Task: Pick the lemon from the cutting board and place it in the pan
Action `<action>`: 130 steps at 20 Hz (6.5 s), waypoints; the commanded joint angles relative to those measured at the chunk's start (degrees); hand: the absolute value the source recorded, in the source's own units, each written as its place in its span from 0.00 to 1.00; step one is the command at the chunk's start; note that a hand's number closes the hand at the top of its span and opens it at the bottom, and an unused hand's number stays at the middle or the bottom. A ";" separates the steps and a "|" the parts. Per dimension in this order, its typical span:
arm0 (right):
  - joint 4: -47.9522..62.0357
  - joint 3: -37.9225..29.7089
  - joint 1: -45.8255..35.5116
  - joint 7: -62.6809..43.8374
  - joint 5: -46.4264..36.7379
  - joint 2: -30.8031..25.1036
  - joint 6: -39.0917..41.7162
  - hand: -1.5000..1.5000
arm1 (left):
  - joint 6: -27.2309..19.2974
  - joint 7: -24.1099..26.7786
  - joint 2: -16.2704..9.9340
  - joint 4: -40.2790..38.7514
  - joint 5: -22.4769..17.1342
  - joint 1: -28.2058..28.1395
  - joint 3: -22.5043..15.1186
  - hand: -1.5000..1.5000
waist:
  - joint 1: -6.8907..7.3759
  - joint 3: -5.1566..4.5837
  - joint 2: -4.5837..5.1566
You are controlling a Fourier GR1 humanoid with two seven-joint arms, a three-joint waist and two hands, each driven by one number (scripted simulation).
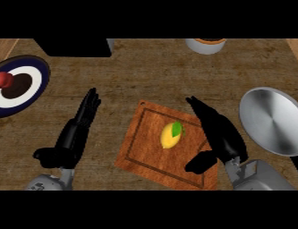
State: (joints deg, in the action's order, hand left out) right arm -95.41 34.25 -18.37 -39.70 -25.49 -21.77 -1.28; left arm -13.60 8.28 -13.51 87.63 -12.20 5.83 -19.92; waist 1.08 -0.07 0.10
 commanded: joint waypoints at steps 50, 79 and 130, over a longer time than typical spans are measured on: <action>30.24 -9.72 -4.18 13.81 -29.77 19.88 -0.52 1.00 | 11.12 -1.81 7.25 3.91 8.45 -5.59 10.79 0.50 | -1.04 0.07 -0.17; -15.42 -22.25 19.81 3.99 -31.87 12.31 -19.06 1.00 | 11.29 -3.26 8.47 4.46 9.78 -4.30 11.88 0.50 | -1.15 0.14 -0.04; 69.27 -69.20 -12.68 70.06 18.11 -8.87 -2.34 0.00 | 11.01 -2.29 11.27 5.06 12.72 -6.87 10.98 0.50 | -1.07 0.09 -0.24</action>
State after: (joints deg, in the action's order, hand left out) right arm -24.44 -33.17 -33.48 29.38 -11.50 -30.48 -9.45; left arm -1.85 6.11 -2.77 90.34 -0.08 1.41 -8.16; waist 0.41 0.08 0.16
